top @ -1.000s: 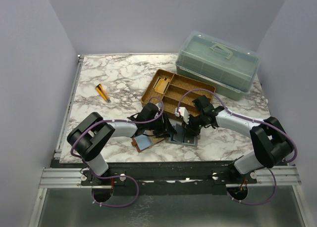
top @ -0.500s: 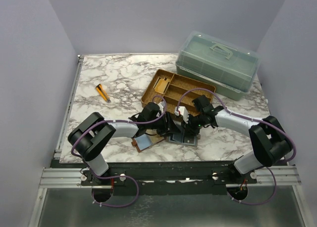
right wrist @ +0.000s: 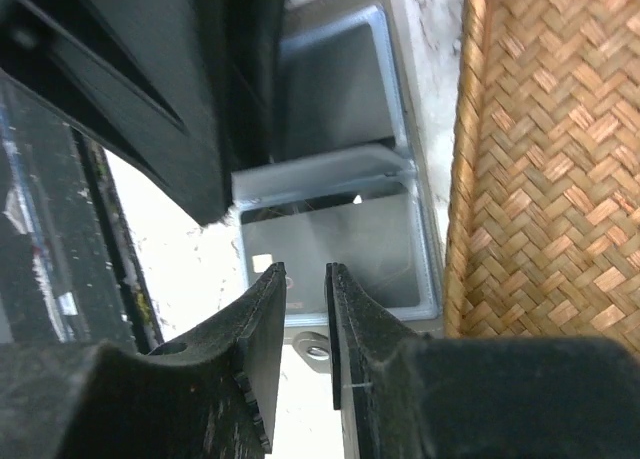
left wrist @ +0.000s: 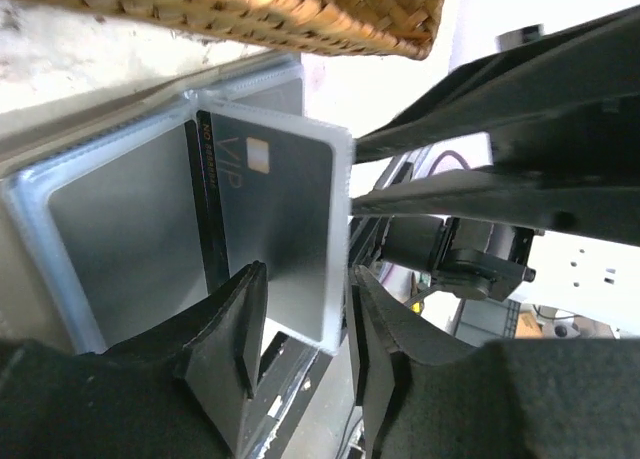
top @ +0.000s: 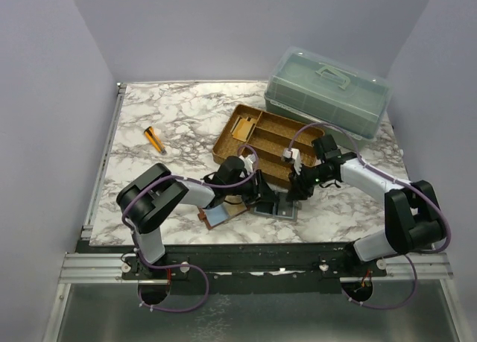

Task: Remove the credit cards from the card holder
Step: Remove the credit card from the card holder.

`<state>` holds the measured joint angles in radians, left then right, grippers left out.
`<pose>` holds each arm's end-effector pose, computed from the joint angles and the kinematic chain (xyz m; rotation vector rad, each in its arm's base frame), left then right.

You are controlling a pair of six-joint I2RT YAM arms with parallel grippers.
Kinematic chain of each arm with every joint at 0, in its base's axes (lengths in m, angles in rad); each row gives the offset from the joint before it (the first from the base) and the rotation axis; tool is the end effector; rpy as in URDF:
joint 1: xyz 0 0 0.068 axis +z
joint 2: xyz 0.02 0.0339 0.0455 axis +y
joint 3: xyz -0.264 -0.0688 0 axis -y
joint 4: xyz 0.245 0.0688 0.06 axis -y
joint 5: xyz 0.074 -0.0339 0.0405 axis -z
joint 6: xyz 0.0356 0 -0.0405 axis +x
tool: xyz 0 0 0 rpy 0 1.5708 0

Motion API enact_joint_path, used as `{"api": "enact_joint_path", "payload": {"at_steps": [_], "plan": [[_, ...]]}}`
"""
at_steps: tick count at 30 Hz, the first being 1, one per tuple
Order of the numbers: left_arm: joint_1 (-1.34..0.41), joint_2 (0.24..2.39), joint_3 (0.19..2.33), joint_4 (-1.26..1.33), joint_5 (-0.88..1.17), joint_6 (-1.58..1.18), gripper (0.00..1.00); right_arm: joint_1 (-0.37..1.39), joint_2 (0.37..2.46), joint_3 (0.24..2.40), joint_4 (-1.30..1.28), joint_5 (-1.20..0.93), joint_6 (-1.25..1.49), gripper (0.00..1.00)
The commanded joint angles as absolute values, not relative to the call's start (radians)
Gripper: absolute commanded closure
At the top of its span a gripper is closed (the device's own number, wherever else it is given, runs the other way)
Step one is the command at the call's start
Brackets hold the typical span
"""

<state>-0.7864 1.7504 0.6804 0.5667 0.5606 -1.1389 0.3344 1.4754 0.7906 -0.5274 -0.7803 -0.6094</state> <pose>0.2188 -0.2460 0.1369 -0.0194 2.5042 -1.6035 0.2349 0.1081 0.1748 -1.3149 2.1626 0.9654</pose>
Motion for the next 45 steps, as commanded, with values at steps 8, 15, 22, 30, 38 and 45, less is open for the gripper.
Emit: {"api": "enact_joint_path", "payload": {"at_steps": [8, 15, 22, 30, 38, 45], "plan": [[-0.852, 1.870, 0.716, 0.707, 0.619, -1.214, 0.53, 0.274, 1.400, 0.833, -0.588, -0.970, -0.580, 0.72], [-0.852, 1.829, 0.690, 0.710, 0.586, -1.204, 0.50, 0.270, 1.445, 0.848, -0.568, -0.984, -0.519, 0.78], [-0.855, 1.837, 0.691, 0.710, 0.585, -1.202, 0.51, 0.268, 1.437, 0.838, -0.523, -0.978, -0.456, 0.79], [-0.840, 1.666, 0.610, 0.645, 0.489, -1.138, 0.50, 0.281, 1.554, 0.842, -0.535, -0.894, -0.471, 0.85], [-0.835, 1.575, 0.595, 0.358, 0.331, -1.047, 0.48, 0.346, 1.635, 0.854, -0.514, -0.769, -0.456, 0.85], [-0.835, 1.599, 0.634, 0.194, 0.241, -1.008, 0.47, 0.393, 1.670, 0.847, -0.483, -0.606, -0.439, 0.85]]}}
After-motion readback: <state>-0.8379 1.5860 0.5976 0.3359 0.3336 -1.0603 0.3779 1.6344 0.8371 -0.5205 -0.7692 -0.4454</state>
